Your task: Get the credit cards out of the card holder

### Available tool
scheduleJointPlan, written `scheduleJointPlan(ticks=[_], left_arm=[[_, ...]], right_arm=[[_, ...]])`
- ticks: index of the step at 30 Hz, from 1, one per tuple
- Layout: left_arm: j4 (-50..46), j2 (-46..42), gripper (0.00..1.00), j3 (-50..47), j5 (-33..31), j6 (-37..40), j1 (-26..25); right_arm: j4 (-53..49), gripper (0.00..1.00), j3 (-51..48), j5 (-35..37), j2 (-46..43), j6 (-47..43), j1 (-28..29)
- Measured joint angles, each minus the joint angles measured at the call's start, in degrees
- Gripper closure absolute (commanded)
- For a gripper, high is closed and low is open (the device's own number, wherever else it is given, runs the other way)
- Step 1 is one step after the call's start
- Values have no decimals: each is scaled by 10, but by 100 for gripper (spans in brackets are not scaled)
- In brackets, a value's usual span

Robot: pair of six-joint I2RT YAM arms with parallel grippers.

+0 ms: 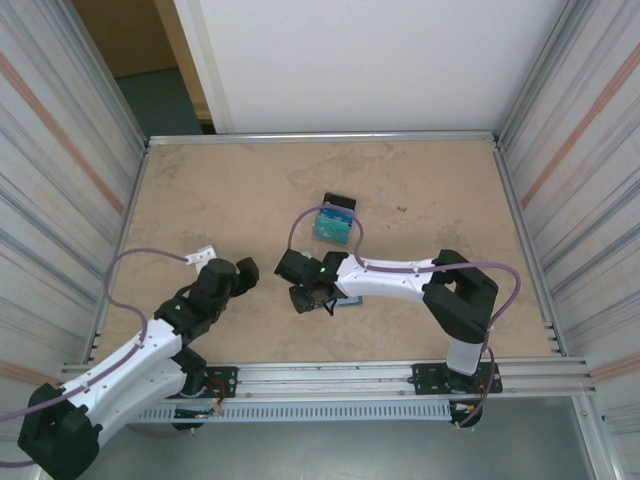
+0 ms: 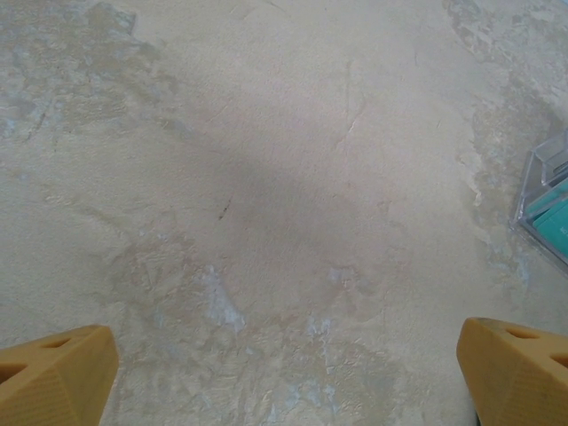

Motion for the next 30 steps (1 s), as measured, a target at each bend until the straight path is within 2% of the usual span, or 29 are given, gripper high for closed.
scheduleJointPlan(ticks=[16,21,30], left_arm=[[2,8,1,-3,3,0,0],[4,13,1,-7,8,-1,4],[13,13,1,-9,12,0,4]], right_arm=[[-1,52,19,15,53,0,-18],[0,56,20,16,60,0,-21],[17,69,10,11,55,12,-31]])
